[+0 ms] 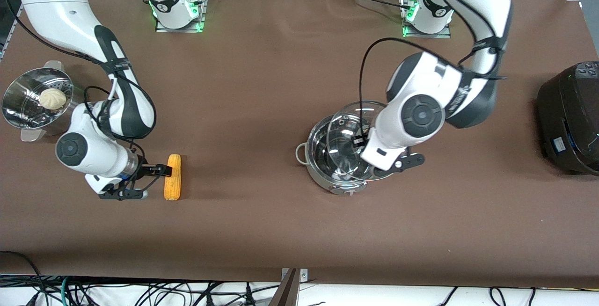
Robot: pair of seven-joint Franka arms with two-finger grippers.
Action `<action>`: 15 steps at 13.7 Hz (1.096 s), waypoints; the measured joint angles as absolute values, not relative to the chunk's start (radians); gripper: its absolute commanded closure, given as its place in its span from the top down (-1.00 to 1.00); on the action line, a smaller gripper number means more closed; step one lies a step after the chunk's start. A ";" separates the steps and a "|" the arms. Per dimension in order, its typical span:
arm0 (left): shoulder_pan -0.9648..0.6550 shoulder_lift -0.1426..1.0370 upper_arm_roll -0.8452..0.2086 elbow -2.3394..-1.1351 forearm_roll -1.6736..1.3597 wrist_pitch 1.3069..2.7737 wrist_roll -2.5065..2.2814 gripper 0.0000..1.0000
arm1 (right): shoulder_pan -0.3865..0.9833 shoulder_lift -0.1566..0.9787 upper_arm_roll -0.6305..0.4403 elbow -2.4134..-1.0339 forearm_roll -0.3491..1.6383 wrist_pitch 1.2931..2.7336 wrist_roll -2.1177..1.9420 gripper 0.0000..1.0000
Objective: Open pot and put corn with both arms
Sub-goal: 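Lift the lid aside with the left gripper while the right gripper grasps the corn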
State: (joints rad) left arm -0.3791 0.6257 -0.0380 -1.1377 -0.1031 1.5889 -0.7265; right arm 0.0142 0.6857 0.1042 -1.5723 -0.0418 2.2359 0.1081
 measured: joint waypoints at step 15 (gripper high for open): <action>0.055 0.678 -0.025 -1.328 -0.038 1.815 -0.080 -1.00 | 0.030 0.779 0.104 -1.572 -0.042 2.364 0.119 -0.05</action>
State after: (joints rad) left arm 0.0546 0.6782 -0.0248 -1.3281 -0.0376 1.8153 -0.0801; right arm 0.0296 0.7786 0.1037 -1.5724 -0.0418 2.3638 0.1185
